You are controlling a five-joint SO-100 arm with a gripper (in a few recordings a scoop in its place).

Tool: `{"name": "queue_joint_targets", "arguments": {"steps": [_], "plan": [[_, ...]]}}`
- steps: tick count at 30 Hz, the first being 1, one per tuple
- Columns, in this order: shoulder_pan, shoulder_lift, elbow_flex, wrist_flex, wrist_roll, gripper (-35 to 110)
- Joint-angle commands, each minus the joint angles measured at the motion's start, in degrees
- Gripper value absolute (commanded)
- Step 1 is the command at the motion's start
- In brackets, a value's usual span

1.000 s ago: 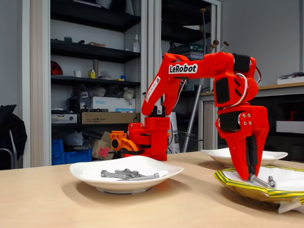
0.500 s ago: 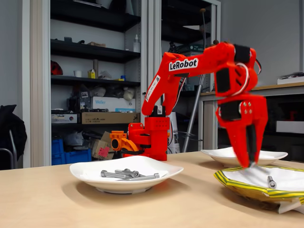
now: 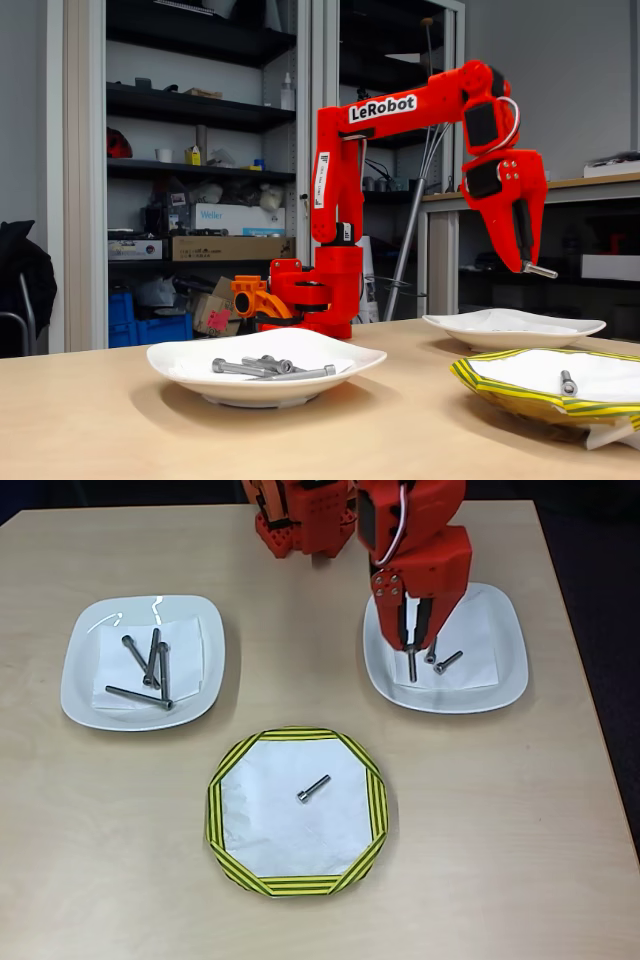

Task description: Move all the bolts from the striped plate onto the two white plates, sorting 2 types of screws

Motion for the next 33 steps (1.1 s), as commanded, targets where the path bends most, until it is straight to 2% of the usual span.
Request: {"name": "queue_joint_targets", "arguments": {"steps": [1,4,6,8,14,17,21,24,28,33], "plan": [[-8.35,12.92,15.82,-5.45,10.46,0],[-13.54,18.54,24.35,-9.58,18.19,1],[-14.94,20.13,26.81,-12.57,17.93,13],[-15.12,20.21,27.77,-15.03,17.14,17],[-12.74,16.7,26.63,-19.51,13.8,20],[-6.68,12.3,20.48,-19.42,5.45,20],[5.98,0.79,5.27,-20.13,-11.78,20],[12.48,-8.61,-5.1,-20.92,-17.84,19],[17.05,-18.46,-13.97,-21.36,-14.06,19],[18.02,-29.53,-24.96,-15.47,0.0,16]]}}
